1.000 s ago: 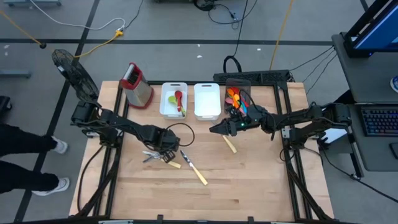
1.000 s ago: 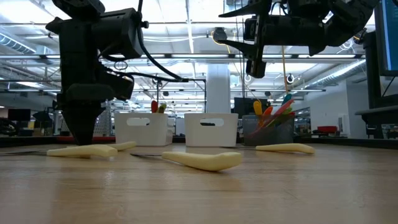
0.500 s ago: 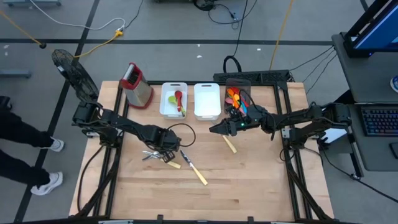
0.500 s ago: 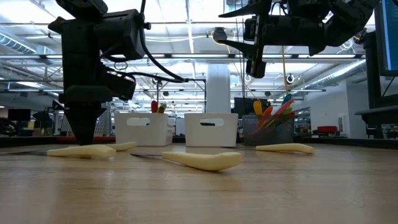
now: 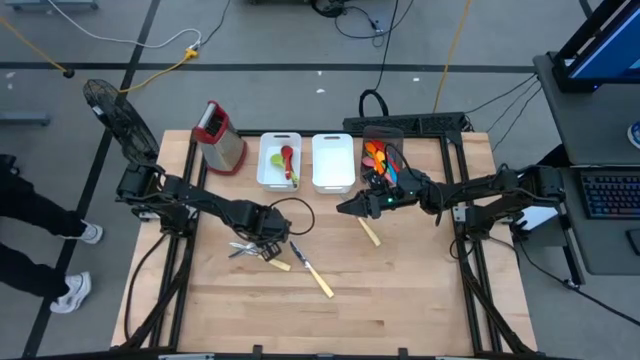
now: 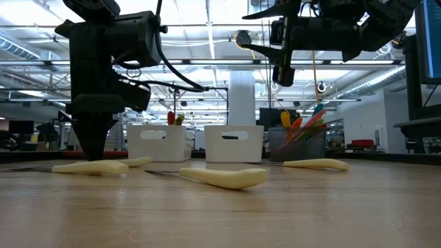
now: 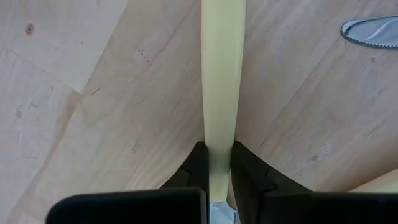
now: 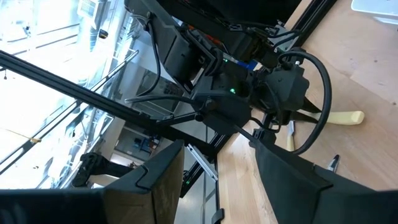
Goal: Pick & Place Kitchen Items
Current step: Put the yellow knife into the right white bin
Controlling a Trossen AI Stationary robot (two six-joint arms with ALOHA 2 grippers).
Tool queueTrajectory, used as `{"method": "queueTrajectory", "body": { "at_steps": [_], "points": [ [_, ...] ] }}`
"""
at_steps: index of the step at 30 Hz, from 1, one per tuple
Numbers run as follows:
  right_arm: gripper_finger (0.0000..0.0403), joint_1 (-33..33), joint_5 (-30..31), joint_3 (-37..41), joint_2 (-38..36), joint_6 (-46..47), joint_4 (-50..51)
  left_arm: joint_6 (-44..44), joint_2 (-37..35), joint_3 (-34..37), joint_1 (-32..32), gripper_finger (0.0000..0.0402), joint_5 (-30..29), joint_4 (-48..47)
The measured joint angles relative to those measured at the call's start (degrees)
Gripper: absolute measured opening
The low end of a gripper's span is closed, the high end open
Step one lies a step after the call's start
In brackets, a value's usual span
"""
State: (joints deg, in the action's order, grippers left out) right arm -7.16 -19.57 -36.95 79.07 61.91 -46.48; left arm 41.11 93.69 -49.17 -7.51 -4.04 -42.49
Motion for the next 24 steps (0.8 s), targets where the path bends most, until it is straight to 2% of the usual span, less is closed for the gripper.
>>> {"method": "queueTrajectory", "body": {
  "at_steps": [6,24],
  "points": [
    [0.0192,0.0,0.0,0.0,0.0,0.0,0.0,0.2,0.0,-0.5,0.0,0.0026,1.2,-1.0],
    [0.0192,0.0,-0.1,0.0,0.0,-0.4,0.0,-1.5,0.0,-9.2,-0.1,0.0026,1.0,-7.2]
  ]
}}
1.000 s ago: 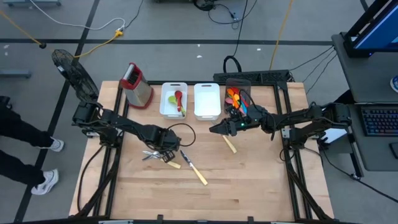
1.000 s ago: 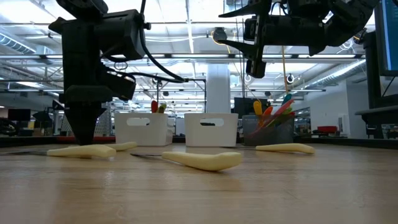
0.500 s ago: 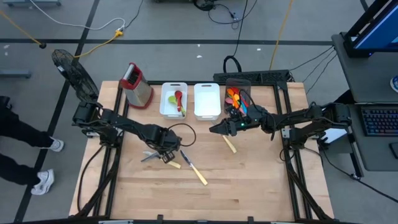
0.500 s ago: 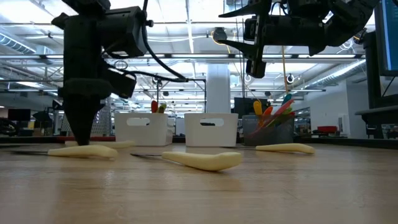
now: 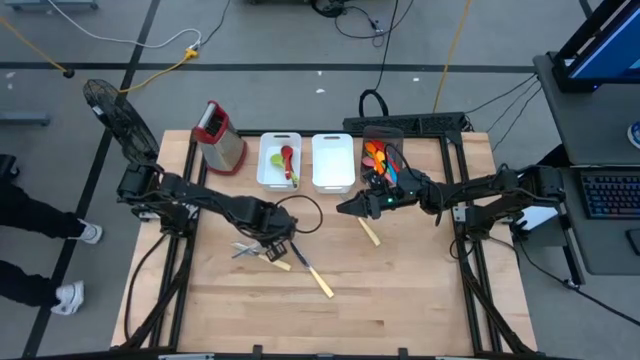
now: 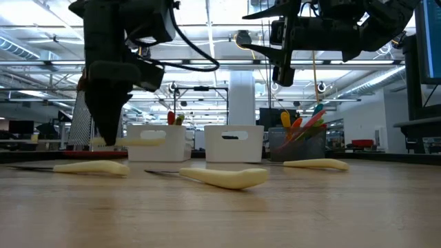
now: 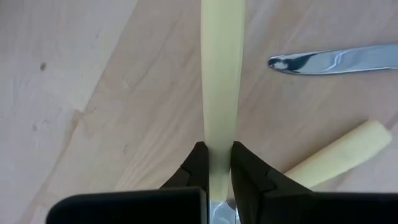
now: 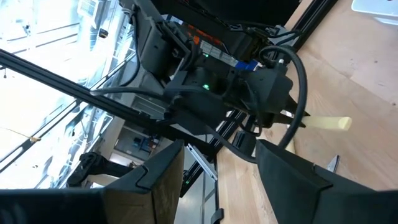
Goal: Pick & Place Kitchen Items
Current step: Put the yellow knife into the right white bin
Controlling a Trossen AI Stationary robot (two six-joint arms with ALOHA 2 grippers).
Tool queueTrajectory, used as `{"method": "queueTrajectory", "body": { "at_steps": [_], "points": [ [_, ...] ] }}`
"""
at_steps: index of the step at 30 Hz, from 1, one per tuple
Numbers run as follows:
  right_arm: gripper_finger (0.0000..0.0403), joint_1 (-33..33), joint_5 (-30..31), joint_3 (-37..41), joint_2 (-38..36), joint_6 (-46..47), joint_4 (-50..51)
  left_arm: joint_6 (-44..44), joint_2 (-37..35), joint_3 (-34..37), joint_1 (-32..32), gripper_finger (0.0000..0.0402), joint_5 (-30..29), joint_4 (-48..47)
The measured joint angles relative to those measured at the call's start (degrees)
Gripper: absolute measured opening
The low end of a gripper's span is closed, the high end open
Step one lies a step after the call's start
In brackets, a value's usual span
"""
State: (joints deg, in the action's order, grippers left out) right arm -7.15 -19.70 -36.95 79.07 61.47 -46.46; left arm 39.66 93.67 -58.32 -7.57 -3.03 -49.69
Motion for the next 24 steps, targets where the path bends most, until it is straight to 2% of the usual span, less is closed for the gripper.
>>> {"method": "queueTrajectory", "body": {
  "at_steps": [7,11,20,24],
  "points": [
    [0.0192,0.0,-0.1,0.0,0.0,-1.5,0.0,-0.4,0.0,-3.9,0.0,0.0026,0.0,-0.4],
    [0.0192,0.0,-1.9,0.0,0.0,-5.3,0.0,-0.8,0.0,-6.5,0.0,0.0026,0.0,-0.4],
    [0.0192,0.1,-11.9,0.0,0.0,-17.2,0.0,-1.0,0.0,-12.8,0.0,0.0026,0.0,-0.2],
    [0.0192,1.2,-16.7,0.0,0.0,-28.7,0.0,-0.5,-0.1,-15.1,0.0,0.0026,0.1,0.0]
  ]
}}
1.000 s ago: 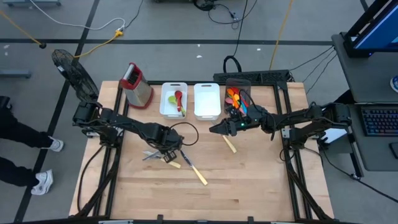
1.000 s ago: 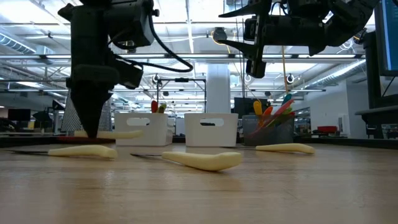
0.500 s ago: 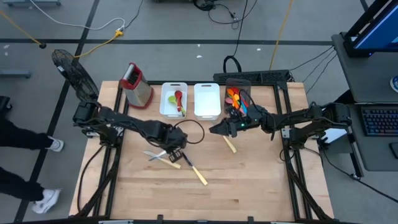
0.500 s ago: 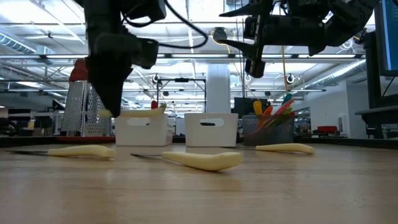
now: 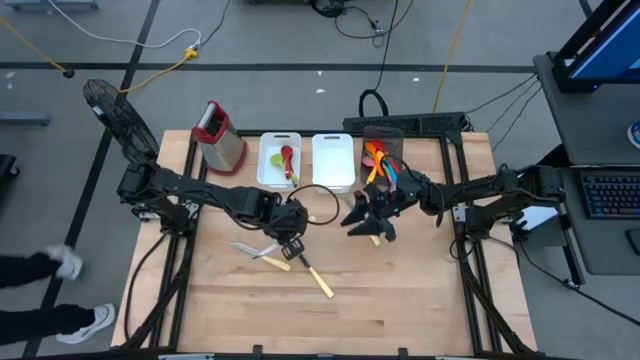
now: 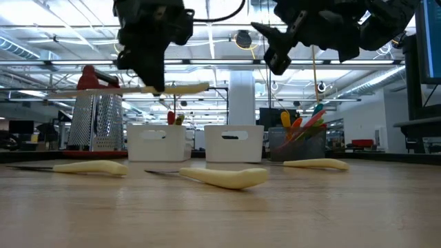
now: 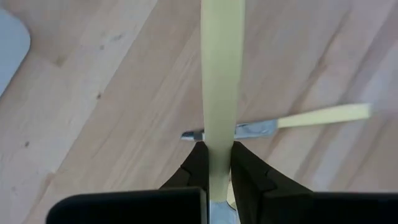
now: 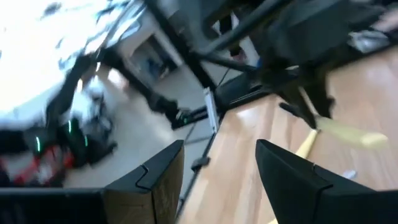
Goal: Pick & Place Kitchen Items
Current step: Put the yellow knife into the right white bin
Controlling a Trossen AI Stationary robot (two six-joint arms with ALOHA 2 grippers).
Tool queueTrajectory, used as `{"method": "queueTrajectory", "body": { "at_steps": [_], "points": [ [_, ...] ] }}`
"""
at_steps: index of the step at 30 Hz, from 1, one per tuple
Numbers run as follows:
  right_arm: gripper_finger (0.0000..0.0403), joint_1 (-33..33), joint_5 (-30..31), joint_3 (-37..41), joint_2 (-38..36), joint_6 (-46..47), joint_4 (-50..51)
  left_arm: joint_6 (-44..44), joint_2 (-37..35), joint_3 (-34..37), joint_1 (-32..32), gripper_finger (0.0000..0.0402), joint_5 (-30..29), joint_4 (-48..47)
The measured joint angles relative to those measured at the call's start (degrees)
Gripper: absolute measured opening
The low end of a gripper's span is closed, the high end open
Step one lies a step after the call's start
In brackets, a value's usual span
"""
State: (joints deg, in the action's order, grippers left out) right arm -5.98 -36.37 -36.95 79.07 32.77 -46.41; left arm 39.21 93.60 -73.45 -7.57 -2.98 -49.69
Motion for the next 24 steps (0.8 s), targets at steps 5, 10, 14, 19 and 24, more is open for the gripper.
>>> {"method": "queueTrajectory", "body": {
  "at_steps": [5,10,14,19,24],
  "points": [
    [0.0192,2.5,0.3,0.0,0.0,-17.5,0.0,1.8,0.0,-2.7,0.0,0.0026,0.0,0.3],
    [0.0192,5.1,6.4,0.0,0.0,-26.8,0.1,5.2,0.0,-4.8,0.0,0.0026,0.7,0.3],
    [0.0192,6.7,12.8,0.0,0.0,-32.3,2.0,8.2,0.0,-5.2,0.0,0.0026,1.0,0.9],
    [0.0192,8.1,18.6,0.0,0.0,-38.4,6.2,10.5,0.0,-5.2,0.0,0.0026,2.7,3.8],
    [0.0192,9.8,23.4,-1.8,0.0,-44.4,12.0,11.5,0.0,-5.2,0.0,0.0026,3.0,7.2]
  ]
}}
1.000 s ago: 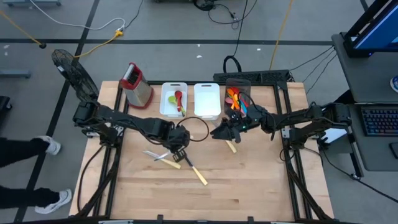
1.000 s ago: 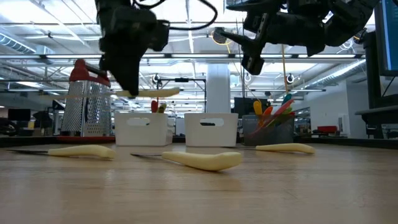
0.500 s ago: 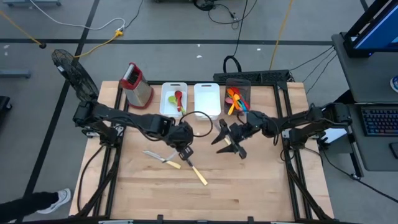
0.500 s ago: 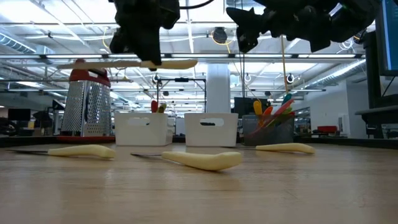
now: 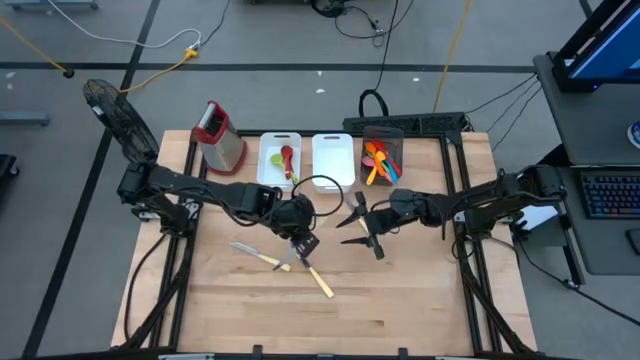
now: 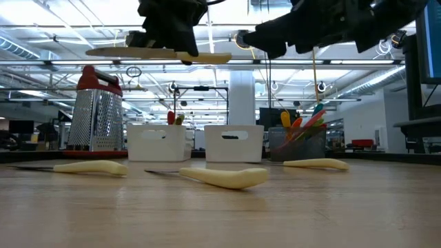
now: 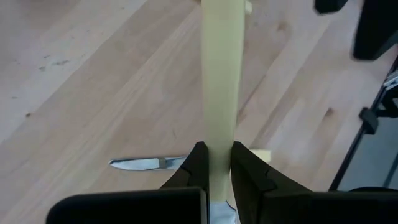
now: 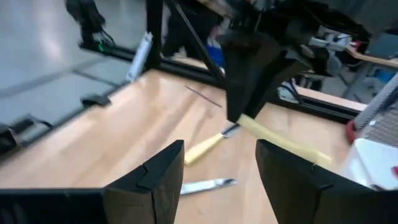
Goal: Pick & Place Kitchen Items
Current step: Put the yellow knife into the right white bin
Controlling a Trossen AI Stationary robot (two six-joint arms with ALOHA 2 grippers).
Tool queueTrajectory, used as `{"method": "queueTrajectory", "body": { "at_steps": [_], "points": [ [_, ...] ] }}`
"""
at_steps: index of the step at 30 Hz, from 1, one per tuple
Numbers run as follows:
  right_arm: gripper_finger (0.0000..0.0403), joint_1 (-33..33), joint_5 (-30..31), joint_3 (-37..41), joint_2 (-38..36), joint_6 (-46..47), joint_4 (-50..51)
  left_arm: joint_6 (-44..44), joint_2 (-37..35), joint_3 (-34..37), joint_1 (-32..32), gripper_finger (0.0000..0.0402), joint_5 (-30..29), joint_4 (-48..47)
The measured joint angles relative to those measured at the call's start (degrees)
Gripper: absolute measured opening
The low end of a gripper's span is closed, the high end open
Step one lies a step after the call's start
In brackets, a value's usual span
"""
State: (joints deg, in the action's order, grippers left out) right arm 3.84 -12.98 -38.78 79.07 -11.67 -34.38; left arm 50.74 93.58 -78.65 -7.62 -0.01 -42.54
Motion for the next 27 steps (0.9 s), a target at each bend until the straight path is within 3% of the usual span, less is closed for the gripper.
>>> {"method": "queueTrajectory", "body": {
  "at_steps": [10,17,27],
  "points": [
    [0.0192,3.9,16.0,-11.3,0.0,-17.2,20.6,2.6,0.0,0.0,0.0,0.0026,0.9,0.8],
    [0.0192,5.4,16.6,-12.2,0.0,-21.7,21.5,4.9,0.0,0.0,0.0,0.0026,3.1,2.1],
    [0.0192,6.5,26.7,-12.2,0.0,-31.5,22.2,8.8,0.0,0.0,0.0,0.0026,6.0,8.6]
  ]
}}
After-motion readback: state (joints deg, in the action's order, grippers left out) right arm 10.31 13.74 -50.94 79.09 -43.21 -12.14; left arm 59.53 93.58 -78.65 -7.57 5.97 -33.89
